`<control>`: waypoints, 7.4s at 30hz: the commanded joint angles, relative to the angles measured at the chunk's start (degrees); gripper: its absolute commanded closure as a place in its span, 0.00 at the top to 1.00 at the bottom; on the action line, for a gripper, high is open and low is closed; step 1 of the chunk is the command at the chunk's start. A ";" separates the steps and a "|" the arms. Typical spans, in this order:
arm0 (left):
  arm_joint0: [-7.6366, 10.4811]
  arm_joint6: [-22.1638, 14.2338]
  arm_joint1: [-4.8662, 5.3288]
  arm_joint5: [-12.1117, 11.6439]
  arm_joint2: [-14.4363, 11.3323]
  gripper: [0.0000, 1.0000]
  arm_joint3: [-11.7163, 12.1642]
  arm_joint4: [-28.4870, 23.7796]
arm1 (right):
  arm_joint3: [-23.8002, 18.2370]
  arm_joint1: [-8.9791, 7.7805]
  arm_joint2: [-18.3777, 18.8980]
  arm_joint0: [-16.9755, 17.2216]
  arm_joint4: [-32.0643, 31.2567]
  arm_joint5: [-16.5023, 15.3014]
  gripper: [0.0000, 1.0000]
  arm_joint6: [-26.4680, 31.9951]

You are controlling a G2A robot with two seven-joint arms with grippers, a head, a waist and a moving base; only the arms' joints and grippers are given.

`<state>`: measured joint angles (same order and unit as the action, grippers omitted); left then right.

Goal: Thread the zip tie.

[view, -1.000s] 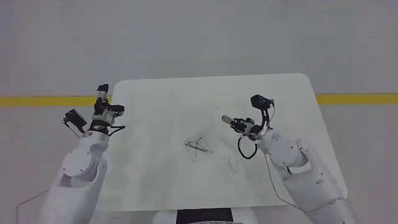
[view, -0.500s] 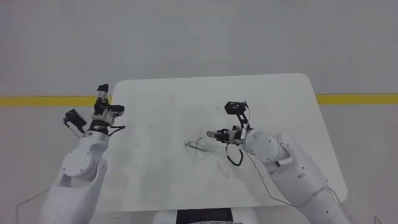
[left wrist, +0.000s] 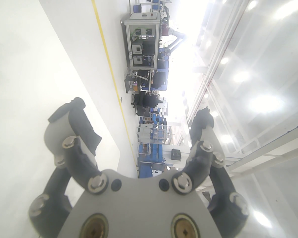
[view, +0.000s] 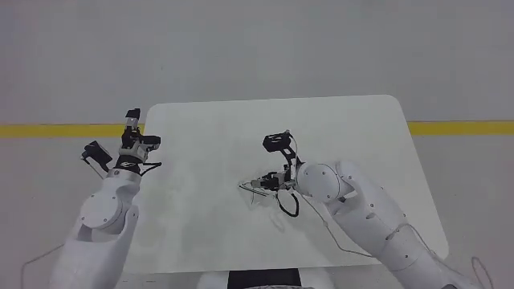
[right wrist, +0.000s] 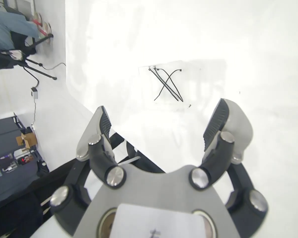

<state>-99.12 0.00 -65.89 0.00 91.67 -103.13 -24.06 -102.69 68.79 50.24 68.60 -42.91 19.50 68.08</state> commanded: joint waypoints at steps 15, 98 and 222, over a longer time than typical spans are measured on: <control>0.00 0.00 0.00 0.00 0.00 1.00 0.00 0.00 | 1.43 1.50 -2.56 -2.71 -2.18 -0.02 1.00 7.00; 0.00 0.00 0.00 0.00 0.00 1.00 0.00 0.00 | 21.16 11.48 -24.93 -21.47 -7.30 -7.10 0.20 11.56; 0.00 0.00 0.00 0.00 0.00 1.00 0.00 0.00 | 20.11 17.64 -7.70 -5.49 -20.48 -4.64 0.00 11.56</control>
<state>-99.12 0.00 -65.89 0.00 91.67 -103.13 -24.06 -82.03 86.72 42.41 62.94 -63.66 14.97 79.64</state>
